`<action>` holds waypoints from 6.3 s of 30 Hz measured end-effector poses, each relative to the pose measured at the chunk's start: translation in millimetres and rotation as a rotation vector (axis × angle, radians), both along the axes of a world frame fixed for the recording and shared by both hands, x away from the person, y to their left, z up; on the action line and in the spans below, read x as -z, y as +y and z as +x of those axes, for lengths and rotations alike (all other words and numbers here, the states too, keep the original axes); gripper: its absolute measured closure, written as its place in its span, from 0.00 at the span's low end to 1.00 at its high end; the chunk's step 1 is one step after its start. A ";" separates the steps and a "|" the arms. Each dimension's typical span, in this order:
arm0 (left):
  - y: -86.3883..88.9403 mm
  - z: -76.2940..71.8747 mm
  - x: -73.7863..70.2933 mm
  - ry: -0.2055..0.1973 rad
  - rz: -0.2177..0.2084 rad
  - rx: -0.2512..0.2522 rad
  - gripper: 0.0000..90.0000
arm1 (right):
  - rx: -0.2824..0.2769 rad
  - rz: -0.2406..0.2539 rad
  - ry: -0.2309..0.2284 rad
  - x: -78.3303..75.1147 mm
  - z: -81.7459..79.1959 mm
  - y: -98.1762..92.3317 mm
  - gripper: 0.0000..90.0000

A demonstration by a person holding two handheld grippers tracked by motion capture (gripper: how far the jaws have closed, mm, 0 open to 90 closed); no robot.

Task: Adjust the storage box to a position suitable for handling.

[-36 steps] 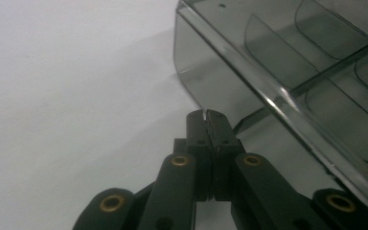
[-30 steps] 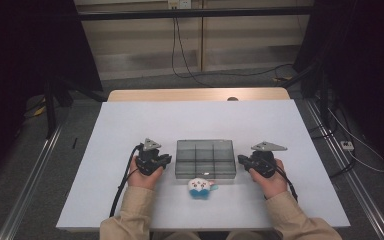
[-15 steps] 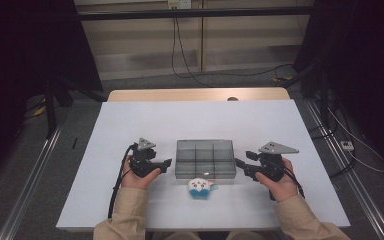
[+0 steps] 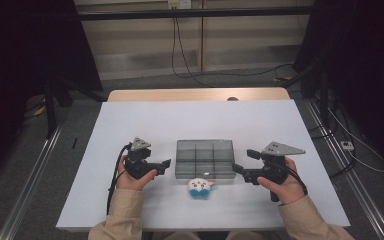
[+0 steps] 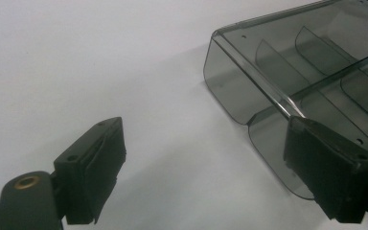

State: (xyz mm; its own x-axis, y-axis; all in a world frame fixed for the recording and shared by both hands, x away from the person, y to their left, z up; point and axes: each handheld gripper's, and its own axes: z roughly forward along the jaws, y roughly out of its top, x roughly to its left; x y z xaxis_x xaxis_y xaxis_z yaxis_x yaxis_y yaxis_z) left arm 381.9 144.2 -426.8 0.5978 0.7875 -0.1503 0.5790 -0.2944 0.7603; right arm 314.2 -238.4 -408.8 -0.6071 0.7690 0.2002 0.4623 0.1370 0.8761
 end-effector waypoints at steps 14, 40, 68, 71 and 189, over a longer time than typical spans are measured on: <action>-1.9 0.0 2.1 0.003 0.017 0.003 0.16 | -0.195 0.049 0.048 10.6 -6.2 29.9 0.96; -1.2 0.6 2.1 0.006 0.026 0.005 0.16 | -0.250 -0.073 0.106 42.9 3.3 65.7 1.00; -4.1 2.0 5.8 0.028 0.054 0.006 0.17 | -0.263 -0.080 0.096 44.8 4.9 71.1 1.00; -4.4 2.1 6.4 0.029 0.059 0.005 0.19 | -0.264 -0.082 0.093 45.1 4.8 71.3 1.00; -36.4 1.2 -14.7 -0.063 -0.026 0.095 0.49 | 0.084 -0.087 -0.079 15.6 18.1 7.0 0.65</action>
State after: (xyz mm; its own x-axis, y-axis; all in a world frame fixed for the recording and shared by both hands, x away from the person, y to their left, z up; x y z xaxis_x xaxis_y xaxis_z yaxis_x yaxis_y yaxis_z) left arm 383.1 107.8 -412.0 0.6782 0.7233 -0.1298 0.5005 -0.3253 0.8023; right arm 332.3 -231.4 -424.4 -0.5515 0.8299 0.0845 0.4057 0.1783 0.8965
